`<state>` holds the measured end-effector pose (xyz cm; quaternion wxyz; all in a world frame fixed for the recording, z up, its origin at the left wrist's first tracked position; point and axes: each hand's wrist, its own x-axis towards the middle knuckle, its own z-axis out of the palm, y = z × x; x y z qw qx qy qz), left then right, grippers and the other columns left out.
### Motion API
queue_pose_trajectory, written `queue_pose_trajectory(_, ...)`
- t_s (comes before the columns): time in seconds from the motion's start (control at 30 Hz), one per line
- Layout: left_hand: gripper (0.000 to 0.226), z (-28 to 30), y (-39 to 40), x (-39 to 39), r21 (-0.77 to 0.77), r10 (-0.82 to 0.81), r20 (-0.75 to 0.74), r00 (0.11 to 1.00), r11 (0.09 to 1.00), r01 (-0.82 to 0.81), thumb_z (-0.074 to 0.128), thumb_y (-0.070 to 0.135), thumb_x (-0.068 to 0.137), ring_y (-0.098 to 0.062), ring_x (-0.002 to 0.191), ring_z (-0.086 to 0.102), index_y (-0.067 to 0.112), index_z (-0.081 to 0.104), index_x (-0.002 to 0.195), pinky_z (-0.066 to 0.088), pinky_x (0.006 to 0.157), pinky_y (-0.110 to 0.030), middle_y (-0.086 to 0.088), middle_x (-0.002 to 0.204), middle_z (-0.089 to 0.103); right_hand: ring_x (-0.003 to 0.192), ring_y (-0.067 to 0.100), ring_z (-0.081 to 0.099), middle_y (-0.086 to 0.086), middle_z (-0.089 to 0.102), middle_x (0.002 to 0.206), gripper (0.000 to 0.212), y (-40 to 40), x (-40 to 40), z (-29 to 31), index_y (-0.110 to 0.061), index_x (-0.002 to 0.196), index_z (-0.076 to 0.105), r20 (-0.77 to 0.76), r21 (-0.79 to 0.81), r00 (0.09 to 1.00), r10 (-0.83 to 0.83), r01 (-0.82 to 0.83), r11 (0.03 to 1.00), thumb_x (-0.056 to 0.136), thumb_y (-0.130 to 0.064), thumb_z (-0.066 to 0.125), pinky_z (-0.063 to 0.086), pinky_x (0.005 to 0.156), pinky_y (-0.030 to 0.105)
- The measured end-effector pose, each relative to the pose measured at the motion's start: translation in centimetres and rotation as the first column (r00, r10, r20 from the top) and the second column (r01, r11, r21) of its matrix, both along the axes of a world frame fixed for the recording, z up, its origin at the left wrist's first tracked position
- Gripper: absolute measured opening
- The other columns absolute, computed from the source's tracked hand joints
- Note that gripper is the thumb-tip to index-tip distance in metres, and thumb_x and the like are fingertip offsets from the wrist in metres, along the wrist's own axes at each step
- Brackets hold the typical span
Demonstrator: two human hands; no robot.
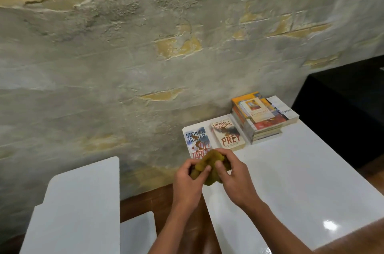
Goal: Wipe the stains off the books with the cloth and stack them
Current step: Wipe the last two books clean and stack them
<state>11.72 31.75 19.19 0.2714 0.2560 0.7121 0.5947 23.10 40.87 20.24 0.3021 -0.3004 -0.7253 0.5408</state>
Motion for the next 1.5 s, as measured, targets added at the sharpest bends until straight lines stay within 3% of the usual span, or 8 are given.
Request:
queue_pose_trajectory(0.2,0.032,-0.3,2.6,0.6,0.007,-0.091,-0.078,0.993,0.996,0.092,0.087,0.007,0.074,-0.012,0.090,0.067,0.023,0.068,0.094,0.058,0.074,-0.025,0.002,0.096,0.070,0.103,0.013,0.067,-0.004,0.073,0.103,0.030,2.7,1.3,0.3,-0.014,0.108,0.068,-0.074,-0.234,0.992,-0.099,0.079,0.969,0.099,0.006,0.048,0.055,0.086,0.027)
queue_pose_trajectory(0.43,0.056,-0.2,5.1,-0.3,-0.030,-0.193,-0.021,0.981,0.981,0.192,0.085,0.018,0.078,-0.014,0.104,0.061,0.036,0.053,0.121,0.061,0.074,-0.027,0.009,0.121,0.058,0.105,0.015,0.066,-0.002,0.072,0.106,0.023,4.4,0.4,-0.2,-0.014,0.114,0.064,-0.047,-0.423,0.986,-0.160,0.125,0.898,0.105,-0.014,0.043,0.057,0.089,0.030)
queue_pose_trajectory(0.67,0.022,-4.4,7.7,-2.6,-0.030,-0.063,0.451,0.890,0.996,0.086,0.072,0.040,0.083,-0.021,0.105,0.069,0.033,0.070,0.104,0.061,0.083,-0.042,0.001,0.115,0.073,0.106,0.036,0.067,0.016,0.070,0.109,0.036,5.3,-2.6,-3.3,-0.008,0.112,0.067,-0.023,-0.641,0.944,-0.330,0.239,0.729,0.089,-0.035,0.070,0.055,0.092,0.056)
queue_pose_trajectory(0.8,0.034,-6.8,9.1,-3.2,-0.056,-0.058,0.557,0.829,0.993,0.107,0.069,0.036,0.082,-0.015,0.104,0.069,0.014,0.068,0.108,0.059,0.075,-0.026,0.007,0.109,0.074,0.117,0.035,0.061,0.012,0.067,0.121,0.026,5.9,-3.2,-6.0,-0.006,0.112,0.062,-0.042,-0.661,0.967,-0.251,0.161,0.733,0.095,-0.025,0.064,0.050,0.096,0.062)
queue_pose_trajectory(1.1,0.040,-12.4,9.3,-6.7,-0.258,-0.112,0.416,0.902,0.937,0.235,0.075,0.046,0.084,-0.013,0.105,0.061,0.031,0.057,0.117,0.059,0.078,-0.023,0.012,0.119,0.060,0.099,0.033,0.069,0.009,0.070,0.104,0.031,6.9,-6.3,-8.7,-0.018,0.104,0.064,0.184,-0.570,0.942,-0.282,0.336,0.750,0.085,-0.041,0.072,0.059,0.084,0.053)
queue_pose_trajectory(1.3,0.057,-16.8,9.0,-10.4,-0.489,0.193,0.210,0.958,0.870,-0.068,0.064,0.067,0.080,-0.007,0.104,0.062,0.031,0.053,0.122,0.057,0.080,-0.030,0.007,0.125,0.059,0.093,0.011,0.065,-0.026,0.062,0.100,0.026,9.9,-9.3,-10.4,-0.031,0.111,0.059,0.488,-0.269,0.864,-0.121,0.281,0.921,0.090,-0.047,0.059,0.062,0.081,0.036)
queue_pose_trajectory(1.4,0.065,-18.6,9.4,-10.7,-0.580,0.149,0.245,0.958,0.815,0.022,0.062,0.068,0.085,-0.014,0.107,0.063,0.028,0.051,0.134,0.056,0.088,-0.038,0.007,0.124,0.063,0.099,0.011,0.061,-0.012,0.062,0.112,0.028,11.6,-10.2,-12.7,-0.029,0.116,0.061,0.586,-0.070,0.808,-0.059,0.123,0.990,0.092,-0.044,0.062,0.056,0.090,0.028)
queue_pose_trajectory(1.5,0.034,-18.8,10.0,-10.5,-0.553,0.105,0.294,0.950,0.830,0.079,0.057,0.052,0.097,-0.004,0.087,0.065,0.025,0.063,0.117,0.052,0.070,-0.022,0.016,0.095,0.067,0.103,0.012,0.055,0.003,0.060,0.118,0.029,13.0,-11.3,-14.5,-0.019,0.120,0.067,0.641,0.051,0.766,-0.056,0.030,0.998,0.094,-0.032,0.066,0.047,0.093,0.019)
